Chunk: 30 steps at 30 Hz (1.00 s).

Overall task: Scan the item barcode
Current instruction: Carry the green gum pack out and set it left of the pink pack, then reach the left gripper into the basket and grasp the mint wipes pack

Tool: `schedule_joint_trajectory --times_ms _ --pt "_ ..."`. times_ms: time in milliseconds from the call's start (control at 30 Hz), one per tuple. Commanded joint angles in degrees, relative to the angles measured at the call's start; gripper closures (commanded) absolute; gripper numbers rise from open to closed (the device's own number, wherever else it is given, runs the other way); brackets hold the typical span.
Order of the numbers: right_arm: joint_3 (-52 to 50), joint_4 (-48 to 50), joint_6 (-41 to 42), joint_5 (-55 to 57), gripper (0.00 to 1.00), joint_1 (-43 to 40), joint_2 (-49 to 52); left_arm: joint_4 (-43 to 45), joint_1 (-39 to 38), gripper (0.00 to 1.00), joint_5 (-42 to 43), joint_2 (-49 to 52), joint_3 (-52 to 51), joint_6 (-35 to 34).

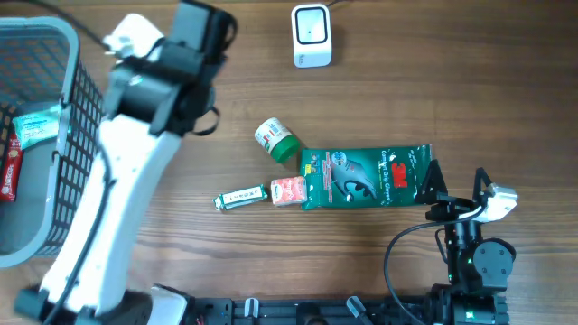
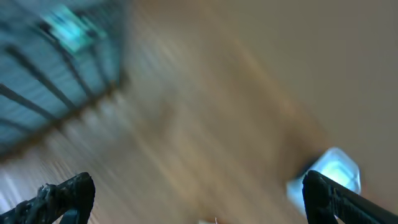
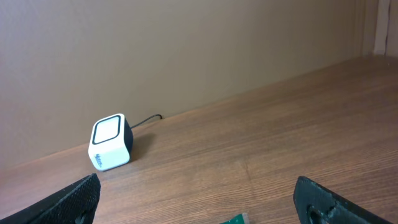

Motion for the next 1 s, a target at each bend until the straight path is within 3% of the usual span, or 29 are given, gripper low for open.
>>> schedule_joint_trajectory --times_ms 0,133,233,267,300,433,567,733,800,967 --pt "-0.1 0.3 -0.6 0.4 0.00 0.2 -0.3 -0.8 8.2 0.00 -14.7 -6.3 1.0 -5.4" --pt "-0.1 0.3 -0.6 0.4 0.00 0.2 -0.3 -0.8 23.6 0.00 -13.1 -8.2 0.9 -7.8" --pt "-0.1 0.3 -0.7 0.4 0.00 0.2 -0.3 -1.2 35.8 0.00 -3.8 -6.5 0.9 -7.4" --pt "-0.1 0.3 -0.7 0.4 0.00 0.2 -0.3 -1.2 43.3 0.00 4.3 -4.7 0.6 -7.0" --pt "-0.1 0.3 -0.7 0.4 0.01 0.2 -0.3 -1.0 46.4 0.00 7.3 -3.7 0.5 -7.0" --pt "-0.1 0.3 -0.7 0.4 0.00 0.2 -0.3 4.1 57.0 0.00 21.0 2.3 0.4 4.5" --pt "-0.1 0.3 -0.7 0.4 0.00 0.2 -0.3 7.5 61.5 0.00 29.2 10.3 0.4 12.1" --pt "-0.1 0.3 -0.7 0.4 0.00 0.2 -0.3 11.8 59.8 0.00 29.7 19.8 0.4 18.3" --pt "-0.1 0.3 -0.6 0.4 0.00 0.2 -0.3 14.2 58.9 0.00 29.7 23.3 0.4 17.5" --pt "-0.1 0.3 -0.6 0.4 0.00 0.2 -0.3 15.3 57.9 0.00 29.7 32.1 0.4 5.4"
